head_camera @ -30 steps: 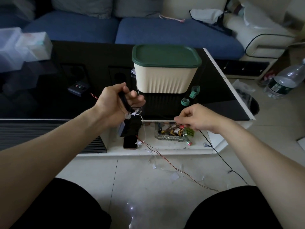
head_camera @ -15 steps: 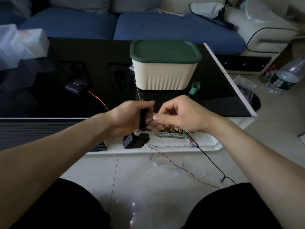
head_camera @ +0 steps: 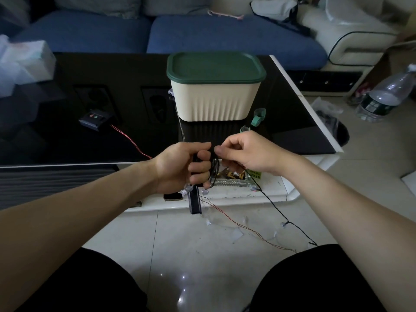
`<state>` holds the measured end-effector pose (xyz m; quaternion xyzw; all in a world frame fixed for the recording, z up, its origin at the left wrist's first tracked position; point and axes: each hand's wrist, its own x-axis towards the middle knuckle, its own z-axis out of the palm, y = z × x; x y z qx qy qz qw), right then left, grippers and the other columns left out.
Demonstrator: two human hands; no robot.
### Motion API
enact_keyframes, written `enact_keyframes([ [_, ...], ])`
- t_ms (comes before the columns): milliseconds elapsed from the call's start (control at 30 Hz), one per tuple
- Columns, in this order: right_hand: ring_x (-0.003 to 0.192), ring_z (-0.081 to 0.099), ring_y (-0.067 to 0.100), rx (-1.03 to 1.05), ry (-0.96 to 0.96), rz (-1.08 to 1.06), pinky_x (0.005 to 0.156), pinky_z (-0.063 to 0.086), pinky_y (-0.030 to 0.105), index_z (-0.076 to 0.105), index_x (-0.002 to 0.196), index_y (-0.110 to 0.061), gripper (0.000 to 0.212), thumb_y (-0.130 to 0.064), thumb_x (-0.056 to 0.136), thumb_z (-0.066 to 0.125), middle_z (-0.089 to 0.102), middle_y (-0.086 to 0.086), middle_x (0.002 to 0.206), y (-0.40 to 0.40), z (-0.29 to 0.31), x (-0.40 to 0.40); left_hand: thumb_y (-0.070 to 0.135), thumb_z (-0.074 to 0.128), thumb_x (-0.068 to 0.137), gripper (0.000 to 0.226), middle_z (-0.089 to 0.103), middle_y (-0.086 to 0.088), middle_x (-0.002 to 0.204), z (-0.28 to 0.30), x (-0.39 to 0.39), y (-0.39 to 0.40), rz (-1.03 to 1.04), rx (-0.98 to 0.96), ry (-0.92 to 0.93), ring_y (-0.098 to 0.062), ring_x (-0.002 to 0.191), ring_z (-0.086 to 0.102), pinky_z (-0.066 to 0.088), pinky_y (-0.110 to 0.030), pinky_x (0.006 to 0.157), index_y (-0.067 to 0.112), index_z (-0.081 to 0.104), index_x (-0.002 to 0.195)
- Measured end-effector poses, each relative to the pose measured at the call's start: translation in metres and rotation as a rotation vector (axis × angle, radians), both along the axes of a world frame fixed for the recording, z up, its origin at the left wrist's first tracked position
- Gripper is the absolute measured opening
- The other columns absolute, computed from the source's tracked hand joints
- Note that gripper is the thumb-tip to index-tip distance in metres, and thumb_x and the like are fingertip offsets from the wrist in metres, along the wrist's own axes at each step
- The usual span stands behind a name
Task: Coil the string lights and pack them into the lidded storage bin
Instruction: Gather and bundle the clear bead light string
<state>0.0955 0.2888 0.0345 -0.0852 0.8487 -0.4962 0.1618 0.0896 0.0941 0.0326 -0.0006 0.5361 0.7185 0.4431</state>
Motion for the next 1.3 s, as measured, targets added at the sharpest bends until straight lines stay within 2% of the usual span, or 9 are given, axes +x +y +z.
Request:
enact_keyframes([
  [100, 0.056, 0.060, 0.012, 0.005, -0.053, 0.018, 0.053, 0.047, 0.025, 0.064, 0.080, -0.012, 0.027, -0.031, 0.099, 0.061, 0.066, 0.001, 0.067, -0.001, -0.003, -0.001, 0.032, 0.036, 0.103, 0.046, 0.034, -0.001, 0.043, 0.002, -0.003, -0.003, 0.097, 0.008, 0.026, -0.025, 0.045, 0.056, 0.048, -0.040, 0.071, 0.021, 0.035, 0.059],
  [267, 0.063, 0.060, 0.011, 0.166, -0.154, 0.075, 0.068, 0.050, 0.028, 0.070, 0.086, -0.005, 0.034, -0.037, 0.095, 0.065, 0.067, -0.003, 0.065, 0.007, 0.000, -0.001, 0.030, 0.035, 0.104, 0.047, 0.026, 0.004, 0.036, 0.010, -0.012, -0.015, 0.264, 0.071, 0.009, -0.012, 0.027, 0.022, 0.035, -0.023, 0.038, 0.022, 0.037, 0.057],
  [400, 0.082, 0.067, 0.008, 0.260, -0.231, 0.098, 0.093, 0.048, 0.032, 0.074, 0.087, -0.014, 0.023, -0.033, 0.096, 0.066, 0.077, -0.002, 0.084, 0.015, -0.004, -0.001, 0.030, 0.036, 0.104, 0.047, 0.025, 0.005, 0.036, 0.013, -0.023, -0.029, 0.439, 0.131, 0.013, -0.010, 0.028, 0.019, 0.030, -0.023, 0.037, 0.022, 0.039, 0.058],
  [567, 0.071, 0.066, 0.009, 0.069, -0.275, 0.000, 0.065, 0.059, 0.030, 0.067, 0.109, 0.003, 0.021, -0.015, 0.099, 0.061, 0.070, 0.006, 0.080, 0.009, -0.006, -0.002, 0.030, 0.034, 0.106, 0.046, 0.025, 0.005, 0.037, 0.015, -0.022, -0.031, 0.563, 0.118, 0.043, -0.010, 0.030, 0.019, 0.034, -0.023, 0.039, 0.022, 0.039, 0.060],
  [700, 0.065, 0.070, 0.019, 0.024, -0.205, -0.069, 0.044, 0.049, 0.022, 0.060, 0.109, 0.001, 0.016, -0.008, 0.097, 0.064, 0.073, 0.013, 0.082, 0.001, -0.004, 0.000, 0.034, 0.034, 0.106, 0.048, 0.031, 0.003, 0.041, 0.016, -0.023, -0.032, 0.617, 0.086, 0.059, -0.012, 0.033, 0.025, 0.042, -0.026, 0.047, 0.021, 0.038, 0.061],
  [867, 0.058, 0.071, 0.022, 0.080, -0.179, 0.076, 0.038, 0.046, 0.024, 0.064, 0.099, -0.005, 0.009, -0.003, 0.092, 0.070, 0.075, 0.017, 0.086, -0.012, 0.001, 0.006, 0.040, 0.034, 0.106, 0.045, 0.068, -0.010, 0.070, 0.020, -0.020, -0.028, 0.517, 0.174, 0.062, -0.028, 0.072, 0.072, 0.061, -0.035, 0.066, 0.015, 0.046, 0.070],
  [1000, 0.057, 0.068, 0.022, 0.165, -0.105, 0.161, 0.037, 0.042, 0.022, 0.070, 0.097, -0.011, 0.006, -0.008, 0.092, 0.071, 0.073, 0.018, 0.081, -0.025, 0.004, 0.011, 0.024, 0.037, 0.106, 0.033, 0.070, -0.019, 0.115, 0.016, -0.014, -0.020, 0.299, 0.073, 0.146, -0.029, 0.108, 0.069, 0.059, -0.036, 0.087, 0.008, 0.057, 0.085],
  [1167, 0.059, 0.067, 0.016, 0.128, 0.021, 0.164, 0.045, 0.049, 0.025, 0.077, 0.096, -0.015, 0.009, -0.010, 0.089, 0.074, 0.071, -0.001, 0.068, -0.030, 0.005, 0.013, 0.007, 0.045, 0.102, 0.019, 0.070, -0.022, 0.106, 0.004, -0.007, -0.015, 0.222, -0.027, 0.189, -0.030, 0.089, 0.071, 0.059, -0.033, 0.067, -0.004, 0.056, 0.112],
  [1300, 0.063, 0.069, 0.015, 0.067, 0.119, 0.137, 0.059, 0.059, 0.032, 0.078, 0.088, -0.019, 0.012, -0.008, 0.083, 0.080, 0.075, 0.001, 0.074, -0.027, 0.009, 0.011, 0.006, 0.046, 0.099, 0.027, 0.071, -0.023, 0.090, 0.000, 0.003, -0.006, 0.093, -0.080, 0.173, -0.029, 0.073, 0.072, 0.057, -0.029, 0.059, -0.015, 0.062, 0.101],
])
